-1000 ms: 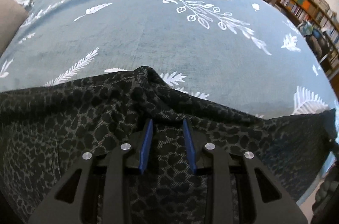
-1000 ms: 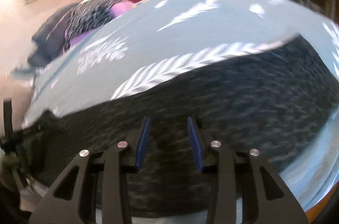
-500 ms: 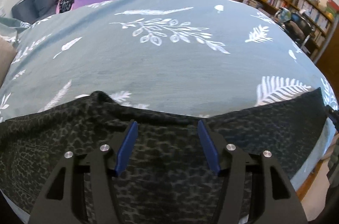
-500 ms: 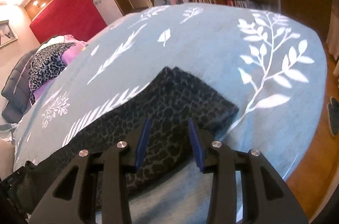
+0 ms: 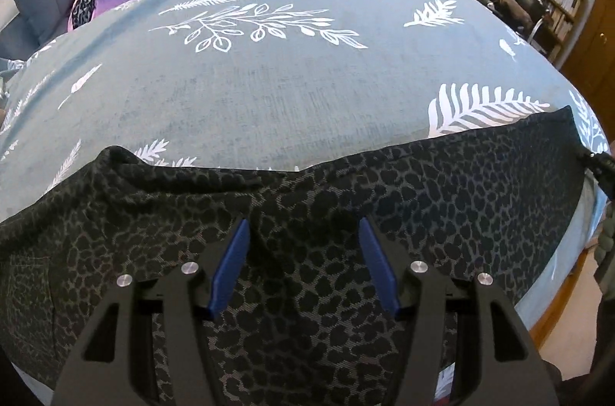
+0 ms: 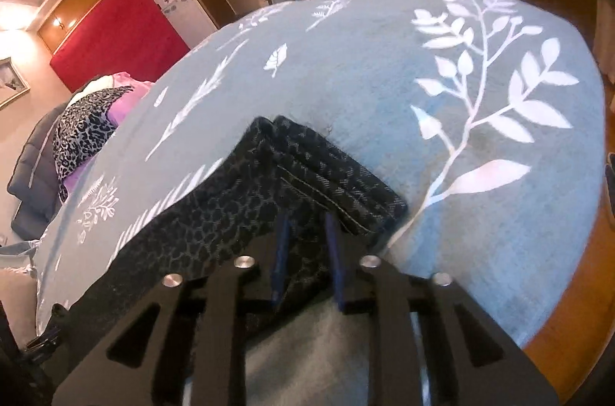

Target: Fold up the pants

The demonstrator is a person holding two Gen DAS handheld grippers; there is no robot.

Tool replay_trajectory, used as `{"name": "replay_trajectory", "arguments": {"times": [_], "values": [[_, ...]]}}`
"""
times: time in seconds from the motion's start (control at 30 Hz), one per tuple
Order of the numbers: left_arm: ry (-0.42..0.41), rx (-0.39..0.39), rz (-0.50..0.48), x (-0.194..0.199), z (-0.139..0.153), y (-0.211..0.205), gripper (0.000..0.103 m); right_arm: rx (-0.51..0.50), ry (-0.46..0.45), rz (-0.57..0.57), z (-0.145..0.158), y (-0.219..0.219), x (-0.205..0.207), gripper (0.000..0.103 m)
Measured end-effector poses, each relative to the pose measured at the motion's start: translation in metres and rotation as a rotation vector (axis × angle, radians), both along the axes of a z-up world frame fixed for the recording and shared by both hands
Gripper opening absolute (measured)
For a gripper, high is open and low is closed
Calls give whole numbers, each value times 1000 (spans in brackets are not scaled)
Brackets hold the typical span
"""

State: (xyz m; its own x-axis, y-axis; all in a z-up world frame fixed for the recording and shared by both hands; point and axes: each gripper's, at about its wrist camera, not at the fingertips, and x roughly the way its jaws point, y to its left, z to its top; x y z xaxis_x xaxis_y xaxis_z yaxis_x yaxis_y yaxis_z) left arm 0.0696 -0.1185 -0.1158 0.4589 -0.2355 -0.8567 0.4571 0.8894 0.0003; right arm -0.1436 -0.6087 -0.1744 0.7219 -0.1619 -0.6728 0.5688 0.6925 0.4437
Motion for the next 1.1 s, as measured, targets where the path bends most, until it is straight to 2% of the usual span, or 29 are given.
{"name": "replay_trajectory", "arguments": {"times": [0.07,0.13,0.27,0.37,0.43,0.53,0.6,0.8,0.87,0.93,1.0,1.07,1.1], "values": [[-2,-3,-1,-1,1,-1,61,1,-38,-20,6,0,-10,42],[-7,-10,-6,-3,2,-2,67,16,-55,-36,8,-4,-16,44],[-11,-5,-23,-5,3,-7,67,9,-39,-69,6,-9,-22,44],[-5,-11,-17,-5,4,-7,67,-4,-21,-117,5,-11,-29,51],[-2,-11,-12,-5,4,-7,67,13,-19,-138,0,-14,-34,51],[7,-9,-7,-4,1,-6,67,65,-34,-136,-12,-17,-38,55],[14,-6,-4,-4,0,-6,67,57,-49,-126,-13,-15,-36,65],[19,-1,-10,-6,-1,-8,67,41,-85,-100,-20,-16,-17,66],[22,-2,-9,-6,-2,-8,67,15,-80,-98,-22,-19,-10,63],[23,-1,-6,-6,-2,-7,67,16,-64,-97,-19,-18,-5,56],[26,-5,2,-5,-3,-4,67,47,-71,-76,-17,-18,-4,33],[33,-9,9,-4,-4,-2,67,96,-95,-37,-16,-17,-5,20],[38,-10,13,-4,-4,0,67,102,-106,-20,-13,-14,-7,18]]}}
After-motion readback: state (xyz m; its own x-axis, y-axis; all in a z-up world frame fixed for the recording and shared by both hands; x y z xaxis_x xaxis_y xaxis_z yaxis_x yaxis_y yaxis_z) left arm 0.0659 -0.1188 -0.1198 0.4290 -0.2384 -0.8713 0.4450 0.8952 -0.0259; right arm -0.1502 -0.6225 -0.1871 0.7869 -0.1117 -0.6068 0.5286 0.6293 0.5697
